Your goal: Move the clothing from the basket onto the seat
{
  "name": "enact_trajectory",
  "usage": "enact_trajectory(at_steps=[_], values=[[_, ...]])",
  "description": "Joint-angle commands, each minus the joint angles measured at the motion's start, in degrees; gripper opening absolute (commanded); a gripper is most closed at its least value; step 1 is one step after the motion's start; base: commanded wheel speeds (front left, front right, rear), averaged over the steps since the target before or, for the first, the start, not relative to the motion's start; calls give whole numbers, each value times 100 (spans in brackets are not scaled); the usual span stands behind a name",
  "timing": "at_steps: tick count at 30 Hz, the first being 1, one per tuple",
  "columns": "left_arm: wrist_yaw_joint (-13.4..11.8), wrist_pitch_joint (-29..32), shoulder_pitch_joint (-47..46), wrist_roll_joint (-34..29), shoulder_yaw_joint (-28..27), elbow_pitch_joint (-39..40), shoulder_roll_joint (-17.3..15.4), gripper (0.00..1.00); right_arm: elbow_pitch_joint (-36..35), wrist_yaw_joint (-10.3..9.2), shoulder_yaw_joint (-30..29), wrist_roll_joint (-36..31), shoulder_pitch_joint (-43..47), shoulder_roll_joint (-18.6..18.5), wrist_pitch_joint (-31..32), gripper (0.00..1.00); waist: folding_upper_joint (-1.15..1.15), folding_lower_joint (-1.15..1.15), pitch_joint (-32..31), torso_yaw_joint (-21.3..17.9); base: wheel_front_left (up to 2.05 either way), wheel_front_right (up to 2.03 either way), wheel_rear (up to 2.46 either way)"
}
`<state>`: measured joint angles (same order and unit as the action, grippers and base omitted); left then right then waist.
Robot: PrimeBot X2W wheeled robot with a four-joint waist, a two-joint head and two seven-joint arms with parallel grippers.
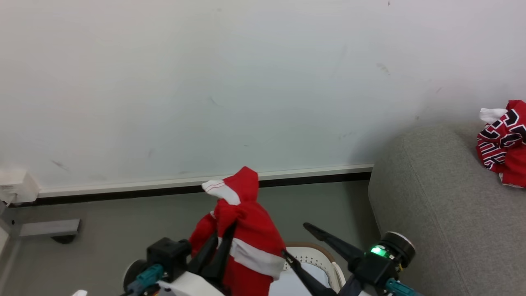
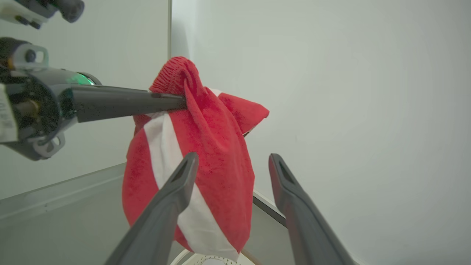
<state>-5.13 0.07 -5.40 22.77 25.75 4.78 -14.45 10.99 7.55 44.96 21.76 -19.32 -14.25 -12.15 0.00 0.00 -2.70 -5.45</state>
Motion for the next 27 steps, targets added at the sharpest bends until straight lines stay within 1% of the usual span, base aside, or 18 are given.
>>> enact_trajectory(at_steps=[1, 4, 6, 11, 16, 17, 18, 24, 27], values=[[33, 33, -85, -35, 48, 29, 38, 0, 48, -13, 147, 94, -142, -21, 21, 100, 0, 0, 19, 39, 0, 0, 0], [132, 90, -204, -99, 290, 7, 143, 0, 243, -13, 612, 214, -475, -11, 9, 100, 0, 0, 44, 107, 0, 0, 0], [208, 141, -270, -128, 446, -4, 221, 0, 394, -13, 821, 283, -648, 35, -18, 100, 0, 0, 58, 143, 0, 0, 0], [382, 296, -323, -80, 729, -27, 286, 0, 741, -13, 1059, 416, -892, 118, -102, 100, 0, 0, 55, 195, 0, 0, 0], [505, 384, -268, 100, 800, -13, 277, 0, 1082, -13, 1233, 482, -992, 120, -45, 100, 0, 0, 31, 192, 0, 0, 0], [515, 394, -250, 132, 807, -7, 272, 0, 1116, -13, 1256, 492, -1011, 123, -58, 40, 0, 0, 24, 190, 0, 0, 0], [512, 407, -240, 159, 807, 1, 264, 0, 1149, -14, 1275, 515, -1032, 130, -62, 0, 0, 0, 22, 185, 0, 0, 0], [494, 430, -211, 184, 817, 2, 222, 0, 1237, -14, 1257, 704, -1056, 144, -131, 0, 0, 0, 36, 134, 0, 0, 0], [449, 382, -215, 135, 789, -43, 192, 54, 1223, -14, 1173, 804, -1064, 136, -162, 0, 0, 0, 62, 65, 0, 0, 0]])
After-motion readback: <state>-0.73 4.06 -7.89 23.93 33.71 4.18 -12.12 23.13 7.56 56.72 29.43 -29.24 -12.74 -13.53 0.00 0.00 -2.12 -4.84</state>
